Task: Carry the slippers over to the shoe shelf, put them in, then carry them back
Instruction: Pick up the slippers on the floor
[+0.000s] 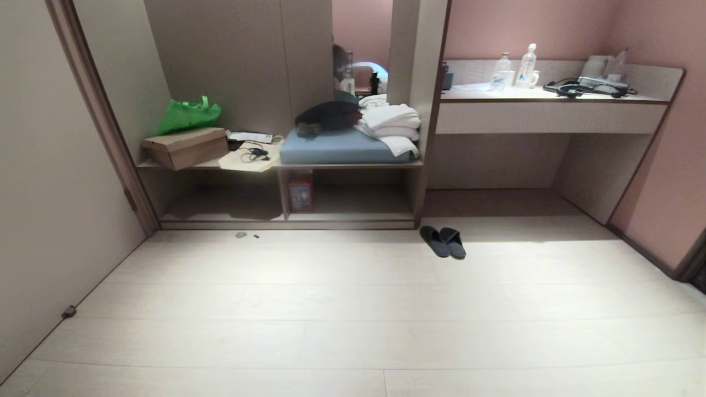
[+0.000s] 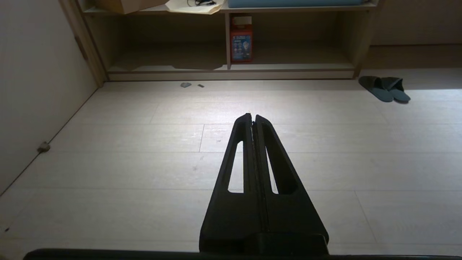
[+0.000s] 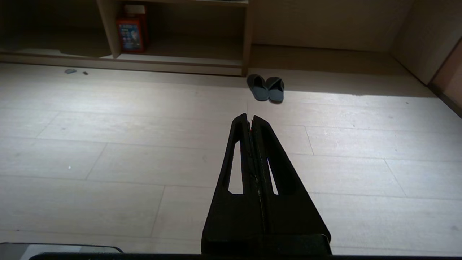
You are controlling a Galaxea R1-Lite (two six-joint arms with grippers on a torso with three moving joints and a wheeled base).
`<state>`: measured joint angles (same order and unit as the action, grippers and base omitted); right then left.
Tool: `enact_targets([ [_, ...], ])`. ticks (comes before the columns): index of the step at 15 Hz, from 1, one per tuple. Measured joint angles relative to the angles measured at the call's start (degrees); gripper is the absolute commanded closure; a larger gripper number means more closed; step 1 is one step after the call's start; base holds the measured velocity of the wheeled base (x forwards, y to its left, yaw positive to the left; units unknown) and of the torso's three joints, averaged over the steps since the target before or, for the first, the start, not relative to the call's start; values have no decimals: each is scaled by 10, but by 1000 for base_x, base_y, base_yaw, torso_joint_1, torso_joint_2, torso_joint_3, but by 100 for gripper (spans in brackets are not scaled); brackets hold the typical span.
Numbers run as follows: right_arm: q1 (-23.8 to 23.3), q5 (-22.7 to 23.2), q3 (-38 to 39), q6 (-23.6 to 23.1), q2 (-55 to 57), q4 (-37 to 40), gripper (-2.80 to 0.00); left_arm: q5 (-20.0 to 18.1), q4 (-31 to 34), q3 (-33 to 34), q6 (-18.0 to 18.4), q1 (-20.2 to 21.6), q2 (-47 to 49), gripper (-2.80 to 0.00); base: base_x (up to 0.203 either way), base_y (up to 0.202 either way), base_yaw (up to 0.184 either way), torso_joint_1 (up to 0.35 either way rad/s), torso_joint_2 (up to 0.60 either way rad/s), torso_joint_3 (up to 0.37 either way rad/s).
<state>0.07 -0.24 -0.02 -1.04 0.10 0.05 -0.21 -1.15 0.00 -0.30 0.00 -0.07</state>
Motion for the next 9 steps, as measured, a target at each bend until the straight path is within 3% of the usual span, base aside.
enact_targets([
  [9,0,0,0,1,0,0,0,0,1,0,0,0,0,0,195,0,0,3,3,3],
])
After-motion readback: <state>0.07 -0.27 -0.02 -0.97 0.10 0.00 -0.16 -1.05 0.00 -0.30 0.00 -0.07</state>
